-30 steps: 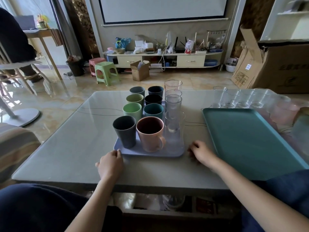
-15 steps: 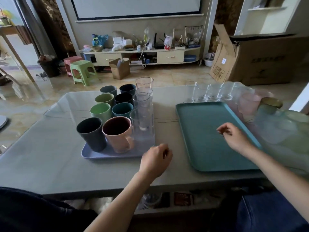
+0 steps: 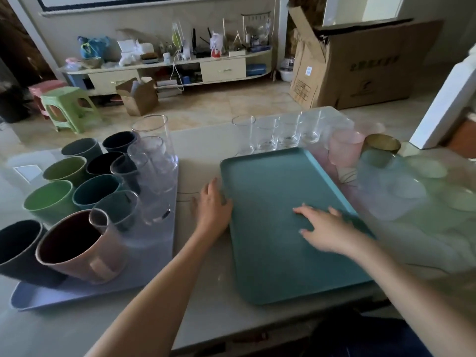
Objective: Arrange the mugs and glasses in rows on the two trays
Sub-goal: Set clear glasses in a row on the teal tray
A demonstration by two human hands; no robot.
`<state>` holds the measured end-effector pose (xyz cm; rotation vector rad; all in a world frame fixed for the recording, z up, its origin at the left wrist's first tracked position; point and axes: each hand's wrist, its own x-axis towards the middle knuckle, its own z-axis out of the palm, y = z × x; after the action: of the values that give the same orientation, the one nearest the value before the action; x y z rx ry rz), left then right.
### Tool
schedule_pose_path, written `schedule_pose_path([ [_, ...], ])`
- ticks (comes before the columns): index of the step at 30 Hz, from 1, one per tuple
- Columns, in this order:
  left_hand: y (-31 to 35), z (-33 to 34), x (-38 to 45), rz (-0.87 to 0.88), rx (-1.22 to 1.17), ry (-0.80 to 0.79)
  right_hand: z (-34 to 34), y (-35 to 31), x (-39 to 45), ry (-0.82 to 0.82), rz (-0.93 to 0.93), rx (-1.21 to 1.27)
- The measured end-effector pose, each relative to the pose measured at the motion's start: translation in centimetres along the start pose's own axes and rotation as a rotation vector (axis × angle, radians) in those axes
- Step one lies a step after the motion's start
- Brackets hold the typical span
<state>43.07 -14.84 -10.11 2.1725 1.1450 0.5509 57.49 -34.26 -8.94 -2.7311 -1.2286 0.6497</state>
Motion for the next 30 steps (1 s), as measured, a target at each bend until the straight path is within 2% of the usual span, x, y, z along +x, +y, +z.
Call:
schedule_pose_path([
  [2, -0.7, 0.1, 0.3, -0.041, 0.001, -0.005, 0.3, -0.9, 0.5, -0.036, -0.008, 0.002],
  [6, -1.7, 0.4, 0.9, -0.018, -0.059, 0.030, 0.9, -1.7, 1.4, -0.082, -0.050, -0.028],
  [9, -1.5, 0.3, 1.0, -0.068, -0.144, 0.055, -0.2, -2.9, 1.0, -0.061, -0.037, -0.081],
  [12, -1.9, 0.8, 0.9, -0.079, -0.214, 0.101, -3.5, -5.5, 1.8, 0.128, -0.027, -0.081],
  [15, -2.6, 1.3, 1.1, -0.094, -0.194, 0.082, -6.7, -8.0, 5.2, 0.394, -0.087, 0.082],
  [17, -2.3, 0.9, 0.9, -0.118, -0.135, 0.078, -8.5, -9.7, 8.4, 0.512, -0.158, 0.132],
  [20, -1.7, 0.5, 0.7, -0.157, 0.010, 0.052, -10.5, -12.2, 13.7, 0.558, -0.235, 0.021],
  [24, -1.1, 0.4, 1.0, -0.148, 0.100, -0.007, -10.9, -14.2, 19.0, 0.503, -0.180, -0.085],
  [26, -1.4, 0.7, 1.4, -0.144, 0.108, -0.006, -10.3, -14.7, 20.3, 0.541, -0.161, -0.118],
  [30, -1.7, 1.1, 1.5, -0.155, 0.101, 0.017, -10.1, -14.8, 20.3, 0.633, -0.241, -0.034],
])
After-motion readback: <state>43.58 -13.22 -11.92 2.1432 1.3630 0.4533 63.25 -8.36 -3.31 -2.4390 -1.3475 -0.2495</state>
